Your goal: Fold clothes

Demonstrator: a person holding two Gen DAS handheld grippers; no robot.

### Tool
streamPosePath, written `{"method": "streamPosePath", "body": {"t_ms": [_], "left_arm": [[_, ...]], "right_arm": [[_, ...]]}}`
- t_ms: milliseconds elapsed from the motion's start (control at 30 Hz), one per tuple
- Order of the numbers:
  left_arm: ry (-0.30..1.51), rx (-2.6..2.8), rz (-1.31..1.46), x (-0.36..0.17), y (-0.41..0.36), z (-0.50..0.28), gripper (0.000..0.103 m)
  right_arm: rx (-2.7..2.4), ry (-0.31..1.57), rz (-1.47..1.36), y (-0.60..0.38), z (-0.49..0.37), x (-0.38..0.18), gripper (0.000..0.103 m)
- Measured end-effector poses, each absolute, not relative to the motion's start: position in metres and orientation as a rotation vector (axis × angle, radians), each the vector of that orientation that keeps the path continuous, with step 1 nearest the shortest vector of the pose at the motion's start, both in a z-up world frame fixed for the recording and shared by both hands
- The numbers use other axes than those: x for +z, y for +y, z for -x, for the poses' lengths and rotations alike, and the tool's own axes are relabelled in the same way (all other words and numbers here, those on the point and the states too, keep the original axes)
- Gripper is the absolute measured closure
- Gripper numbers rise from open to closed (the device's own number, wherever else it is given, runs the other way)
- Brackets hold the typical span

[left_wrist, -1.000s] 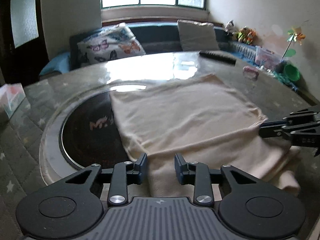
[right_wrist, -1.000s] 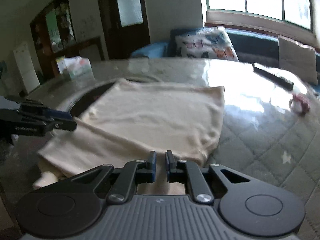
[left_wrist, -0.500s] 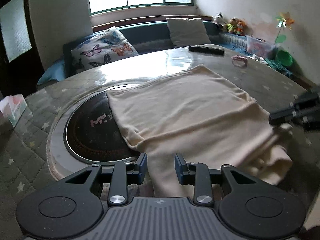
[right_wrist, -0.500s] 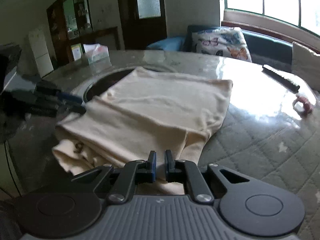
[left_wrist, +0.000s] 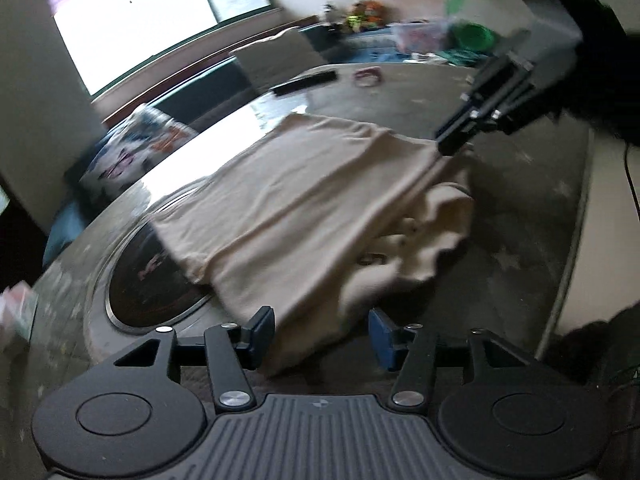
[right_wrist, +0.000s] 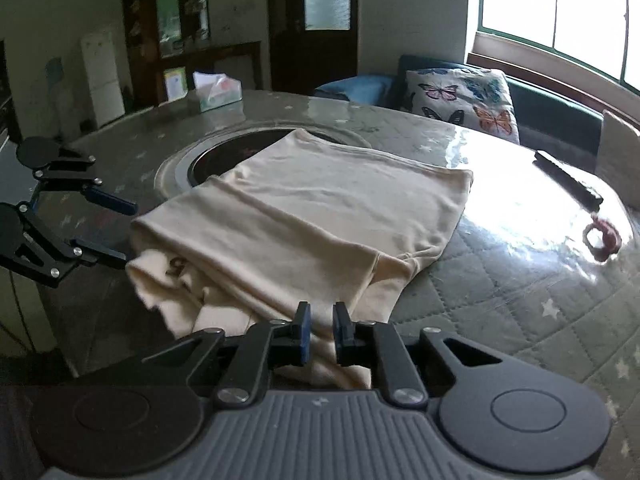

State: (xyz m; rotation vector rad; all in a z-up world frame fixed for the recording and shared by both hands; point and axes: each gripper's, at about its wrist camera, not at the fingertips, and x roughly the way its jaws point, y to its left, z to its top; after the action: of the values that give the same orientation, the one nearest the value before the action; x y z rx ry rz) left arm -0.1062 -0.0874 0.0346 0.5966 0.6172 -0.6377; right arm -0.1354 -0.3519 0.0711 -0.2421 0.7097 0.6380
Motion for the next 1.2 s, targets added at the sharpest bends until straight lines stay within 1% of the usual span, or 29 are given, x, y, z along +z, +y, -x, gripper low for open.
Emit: {"method": "streamPosePath", "body": {"t_ms": [33, 100, 133, 167, 200, 233, 267, 300, 333, 367, 433, 467, 533, 633, 700, 800, 900, 933, 967, 1033, 1067, 1133, 1200], "left_arm": [[0.604, -0.645, -0.610, 0.032, -0.091, 0.107, 0.046], [0.580, -0.659, -0.630, 0.028, -0.098, 0.107, 0.046], [0.572, -0.665, -0.632, 0.026, -0.101, 0.106, 0.046], [0.567, -0.671, -0.633, 0.025, -0.103, 0.105, 0.047], [0.564, -0.676, -0.632, 0.023, -0.104, 0.103, 0.047], [0.564, -0.682, -0.627, 0.023, -0.105, 0.101, 0.057], [0.567, -0.688, -0.618, 0.023, -0.106, 0.099, 0.072], [0.571, -0.695, -0.602, 0.024, -0.106, 0.097, 0.078], [0.575, -0.700, -0.576, 0.025, -0.105, 0.094, 0.084], [0.579, -0.702, -0.547, 0.028, -0.104, 0.091, 0.090], [0.590, -0.701, -0.485, 0.035, -0.101, 0.081, 0.092], [0.594, -0.698, -0.456, 0.039, -0.099, 0.076, 0.093], [0.606, -0.690, -0.399, 0.047, -0.095, 0.066, 0.093], [0.621, -0.678, -0.333, 0.055, -0.090, 0.049, 0.093], [0.625, -0.675, -0.309, 0.058, -0.090, 0.039, 0.093], [0.636, -0.673, -0.288, 0.058, -0.091, 0.029, 0.093], [0.654, -0.673, -0.269, 0.056, -0.089, 0.020, 0.093], [0.661, -0.672, -0.264, 0.054, -0.087, 0.018, 0.092], [0.666, -0.670, -0.261, 0.053, -0.086, 0.018, 0.089], [0.675, -0.668, -0.259, 0.052, -0.083, 0.020, 0.088], [0.676, -0.664, -0.260, 0.051, -0.081, 0.022, 0.084], [0.674, -0.658, -0.272, 0.052, -0.077, 0.030, 0.079], [0.671, -0.647, -0.287, 0.052, -0.073, 0.038, 0.070]], "right_arm": [[0.644, 0.709, 0.255, -0.352, 0.138, 0.072, 0.081], [0.660, 0.706, 0.281, -0.351, 0.142, 0.073, 0.077], [0.668, 0.704, 0.294, -0.351, 0.144, 0.073, 0.073], [0.676, 0.702, 0.307, -0.350, 0.147, 0.073, 0.065], [0.683, 0.699, 0.321, -0.349, 0.149, 0.074, 0.062], [0.694, 0.695, 0.336, -0.348, 0.152, 0.074, 0.061], [0.708, 0.692, 0.353, -0.347, 0.154, 0.074, 0.059], [0.720, 0.689, 0.370, -0.346, 0.157, 0.074, 0.056], [0.732, 0.688, 0.388, -0.345, 0.159, 0.073, 0.049], [0.743, 0.682, 0.409, -0.343, 0.161, 0.073, 0.047], [0.765, 0.664, 0.452, -0.339, 0.165, 0.071, 0.045], [0.774, 0.655, 0.470, -0.338, 0.166, 0.071, 0.040], [0.797, 0.625, 0.508, -0.333, 0.167, 0.070, 0.036], [0.820, 0.586, 0.566, -0.324, 0.163, 0.066, 0.035], [0.833, 0.570, 0.594, -0.319, 0.158, 0.062, 0.037], [0.837, 0.600, 0.559, -0.317, 0.143, 0.060, 0.050], [0.819, 0.650, 0.503, -0.320, 0.125, 0.060, 0.071], [0.811, 0.674, 0.474, -0.322, 0.118, 0.060, 0.083], [0.808, 0.705, 0.431, -0.324, 0.110, 0.062, 0.088], [0.814, 0.747, 0.349, -0.329, 0.097, 0.067, 0.092], [0.816, 0.760, 0.322, -0.330, 0.092, 0.070, 0.093], [0.822, 0.784, 0.270, -0.332, 0.083, 0.075, 0.094], [0.826, 0.800, 0.243, -0.332, 0.076, 0.078, 0.094]]}}
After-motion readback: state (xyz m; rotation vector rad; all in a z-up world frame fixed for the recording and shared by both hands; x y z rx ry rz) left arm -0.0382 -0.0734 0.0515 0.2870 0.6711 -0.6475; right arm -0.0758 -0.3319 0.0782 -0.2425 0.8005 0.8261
